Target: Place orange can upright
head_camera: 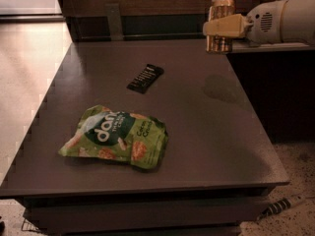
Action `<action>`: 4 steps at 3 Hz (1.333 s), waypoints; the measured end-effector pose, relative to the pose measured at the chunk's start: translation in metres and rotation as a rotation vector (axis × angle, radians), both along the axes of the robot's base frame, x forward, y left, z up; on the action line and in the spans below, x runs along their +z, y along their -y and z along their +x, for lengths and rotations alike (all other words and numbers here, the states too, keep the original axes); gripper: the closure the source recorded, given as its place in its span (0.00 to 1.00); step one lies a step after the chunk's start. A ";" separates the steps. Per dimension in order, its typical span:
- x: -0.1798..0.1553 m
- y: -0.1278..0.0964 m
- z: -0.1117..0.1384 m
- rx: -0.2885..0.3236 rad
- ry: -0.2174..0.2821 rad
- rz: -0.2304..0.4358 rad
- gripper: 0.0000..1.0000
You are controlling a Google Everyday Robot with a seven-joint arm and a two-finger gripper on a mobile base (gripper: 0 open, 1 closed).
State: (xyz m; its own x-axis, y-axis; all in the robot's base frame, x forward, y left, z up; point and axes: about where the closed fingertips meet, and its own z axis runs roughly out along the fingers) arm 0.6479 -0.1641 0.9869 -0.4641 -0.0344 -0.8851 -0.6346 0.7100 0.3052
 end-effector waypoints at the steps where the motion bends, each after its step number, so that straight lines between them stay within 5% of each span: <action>1: -0.009 -0.005 0.007 0.046 0.115 0.023 1.00; 2: -0.017 -0.016 0.009 0.104 0.208 0.023 1.00; 4: -0.043 -0.033 -0.003 0.162 0.268 -0.002 1.00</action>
Offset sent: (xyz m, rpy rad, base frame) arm 0.0126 0.0182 -0.0207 0.0241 -0.2896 0.1378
